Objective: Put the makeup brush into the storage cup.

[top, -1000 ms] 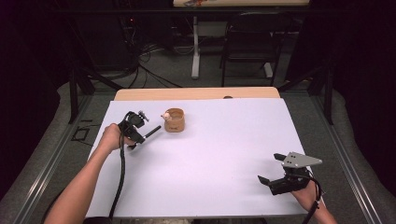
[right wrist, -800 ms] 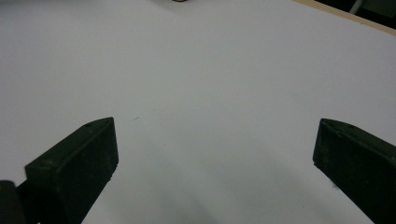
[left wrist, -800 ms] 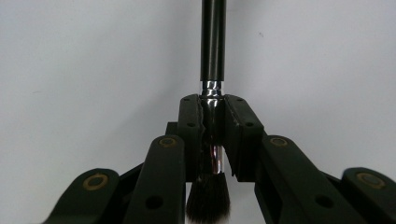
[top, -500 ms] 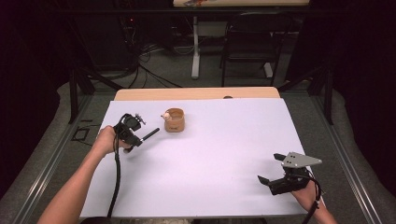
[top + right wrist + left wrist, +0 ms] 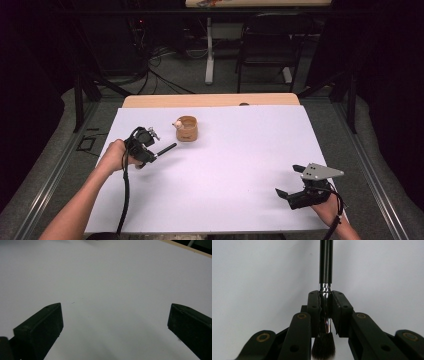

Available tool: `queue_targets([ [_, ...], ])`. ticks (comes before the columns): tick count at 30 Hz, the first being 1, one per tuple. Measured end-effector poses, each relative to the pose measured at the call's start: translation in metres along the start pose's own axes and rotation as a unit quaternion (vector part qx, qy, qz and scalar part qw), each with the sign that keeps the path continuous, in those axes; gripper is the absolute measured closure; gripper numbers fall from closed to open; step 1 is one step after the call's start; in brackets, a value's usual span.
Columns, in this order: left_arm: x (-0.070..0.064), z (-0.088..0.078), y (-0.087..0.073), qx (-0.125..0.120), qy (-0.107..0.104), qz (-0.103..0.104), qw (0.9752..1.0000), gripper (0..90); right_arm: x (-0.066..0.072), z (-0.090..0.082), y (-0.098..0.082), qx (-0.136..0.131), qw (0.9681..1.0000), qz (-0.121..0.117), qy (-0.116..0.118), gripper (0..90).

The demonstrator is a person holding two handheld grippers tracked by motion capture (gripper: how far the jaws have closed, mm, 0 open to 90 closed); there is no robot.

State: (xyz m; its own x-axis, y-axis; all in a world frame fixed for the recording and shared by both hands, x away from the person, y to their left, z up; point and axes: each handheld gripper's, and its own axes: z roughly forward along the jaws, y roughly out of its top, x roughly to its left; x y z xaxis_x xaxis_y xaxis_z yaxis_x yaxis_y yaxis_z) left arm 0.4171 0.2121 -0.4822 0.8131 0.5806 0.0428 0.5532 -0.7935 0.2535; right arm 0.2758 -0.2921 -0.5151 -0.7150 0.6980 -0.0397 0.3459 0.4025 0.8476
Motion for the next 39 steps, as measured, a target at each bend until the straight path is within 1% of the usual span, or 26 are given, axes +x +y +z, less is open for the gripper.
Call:
queue_targets([
  [3,-0.008,-0.002,0.003,-0.002,-0.002,0.013,0.9999,77.6,0.000,0.000,0.000,0.000,1.0000,0.000,-0.001,0.0],
  [4,-0.008,-0.002,0.003,-0.002,-0.002,0.013,0.9999,77.6,0.000,0.000,0.000,0.000,1.0000,0.000,-0.001,0.0],
  [5,-0.014,-0.003,0.007,-0.003,-0.003,0.023,0.9997,77.6,-0.001,0.000,0.000,0.000,1.0000,0.002,-0.001,0.0],
  [6,-0.017,-0.004,0.008,-0.002,-0.003,0.030,0.9996,77.6,-0.001,0.000,0.000,0.001,1.0000,0.002,-0.001,0.0],
  [9,-0.025,-0.004,0.012,-0.005,-0.006,0.040,0.9992,77.6,0.000,0.000,0.000,0.002,1.0000,0.004,0.000,0.0],
  [13,-0.036,-0.005,0.019,-0.006,-0.007,0.060,0.9981,77.6,0.000,0.000,0.000,0.001,1.0000,0.002,0.000,0.0],
  [16,-0.041,-0.006,0.022,-0.006,-0.009,0.072,0.9974,77.6,-0.001,0.000,-0.001,0.001,1.0000,0.002,0.000,0.0],
  [18,-0.046,-0.006,0.024,-0.005,-0.005,0.079,0.9968,77.6,0.000,0.000,0.000,0.002,1.0000,0.003,0.000,0.0],
  [21,-0.052,-0.004,0.027,-0.007,-0.005,0.087,0.9961,77.6,0.000,0.000,0.000,0.002,1.0000,0.004,0.000,0.0],
  [22,-0.053,-0.004,0.029,-0.004,-0.010,0.091,0.9958,77.6,0.000,0.000,0.000,0.002,1.0000,0.004,0.001,0.0],
  [25,-0.057,-0.001,0.032,-0.006,-0.013,0.099,0.9950,77.6,0.000,0.001,-0.001,0.003,1.0000,0.004,0.001,0.0],
  [26,-0.058,-0.001,0.033,-0.005,-0.017,0.103,0.9945,77.6,0.000,0.001,-0.001,0.003,1.0000,0.004,0.001,0.0],
  [29,-0.062,0.001,0.036,-0.004,-0.017,0.110,0.9937,77.6,0.000,0.001,-0.001,0.003,1.0000,0.004,0.002,0.0],
  [33,-0.068,0.003,0.040,-0.007,-0.023,0.117,0.9928,77.6,-0.001,0.001,-0.001,0.003,1.0000,0.003,0.003,0.0],
  [39,-0.077,0.006,0.046,-0.005,-0.027,0.135,0.9904,77.6,-0.001,0.001,-0.001,0.005,1.0000,0.001,0.005,0.0],
])
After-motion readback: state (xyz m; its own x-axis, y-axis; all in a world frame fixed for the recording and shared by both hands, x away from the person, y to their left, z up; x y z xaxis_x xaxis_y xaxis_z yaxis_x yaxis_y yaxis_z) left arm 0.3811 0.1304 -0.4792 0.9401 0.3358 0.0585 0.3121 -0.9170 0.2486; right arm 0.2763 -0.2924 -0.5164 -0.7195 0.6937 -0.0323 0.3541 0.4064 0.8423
